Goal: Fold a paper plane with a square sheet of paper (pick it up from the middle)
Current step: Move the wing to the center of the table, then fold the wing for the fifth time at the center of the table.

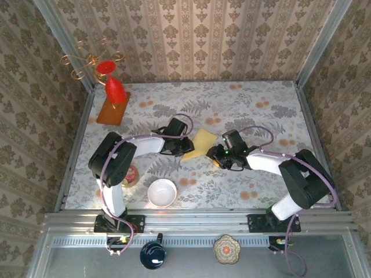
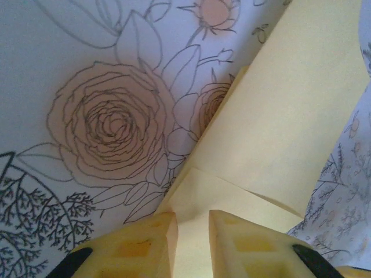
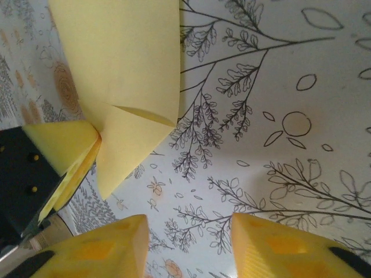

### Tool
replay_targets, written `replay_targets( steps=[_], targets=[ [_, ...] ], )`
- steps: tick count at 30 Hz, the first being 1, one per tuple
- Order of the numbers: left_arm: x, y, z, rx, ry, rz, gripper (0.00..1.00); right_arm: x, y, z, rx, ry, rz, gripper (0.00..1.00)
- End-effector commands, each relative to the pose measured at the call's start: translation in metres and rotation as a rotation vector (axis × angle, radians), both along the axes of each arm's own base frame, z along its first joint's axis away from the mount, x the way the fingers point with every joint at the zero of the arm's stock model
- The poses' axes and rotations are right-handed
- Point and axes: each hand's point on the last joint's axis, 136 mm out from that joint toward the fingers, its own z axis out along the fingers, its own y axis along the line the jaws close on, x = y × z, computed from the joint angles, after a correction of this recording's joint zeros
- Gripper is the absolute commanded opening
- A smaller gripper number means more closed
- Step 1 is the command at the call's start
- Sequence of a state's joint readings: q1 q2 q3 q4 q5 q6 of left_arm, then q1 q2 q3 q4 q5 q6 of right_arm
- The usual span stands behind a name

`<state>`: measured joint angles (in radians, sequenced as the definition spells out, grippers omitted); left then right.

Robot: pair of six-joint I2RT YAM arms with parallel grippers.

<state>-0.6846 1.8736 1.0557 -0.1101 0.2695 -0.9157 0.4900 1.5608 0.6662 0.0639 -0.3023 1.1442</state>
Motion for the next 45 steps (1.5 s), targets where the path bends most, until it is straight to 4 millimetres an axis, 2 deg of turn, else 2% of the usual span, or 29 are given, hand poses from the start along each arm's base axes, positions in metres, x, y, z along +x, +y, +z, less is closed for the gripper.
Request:
replay_targets(
  steps=[1, 5, 11, 19, 28, 38, 45],
  targets=[
    [-0.017, 0.012, -0.016, 0.017, 0.103, 0.058, 0.21, 0.014, 0.004, -0.001, 0.007, -0.007, -0.051, 0.38],
    [-0.017, 0.015, -0.018, -0.01, 0.124, 0.084, 0.18, 0.025, 0.01, -0.002, 0.005, -0.018, -0.049, 0.33],
    [-0.018, 0.016, -0.018, -0.03, 0.137, 0.1, 0.16, 0.041, 0.009, -0.001, -0.022, -0.059, -0.067, 0.31],
    [-0.019, 0.015, -0.017, -0.049, 0.153, 0.109, 0.16, 0.042, 0.009, -0.016, -0.02, -0.011, -0.108, 0.32],
    [-0.021, 0.015, -0.018, -0.062, 0.163, 0.107, 0.16, 0.049, 0.015, -0.021, 0.058, -0.025, -0.121, 0.3],
    [-0.019, 0.017, -0.016, -0.065, 0.158, 0.116, 0.16, 0.054, 0.012, -0.006, 0.101, -0.113, -0.141, 0.28],
    [-0.018, 0.015, -0.013, -0.074, 0.153, 0.111, 0.16, 0.055, 0.015, -0.004, 0.132, -0.127, -0.137, 0.23]
  ],
)
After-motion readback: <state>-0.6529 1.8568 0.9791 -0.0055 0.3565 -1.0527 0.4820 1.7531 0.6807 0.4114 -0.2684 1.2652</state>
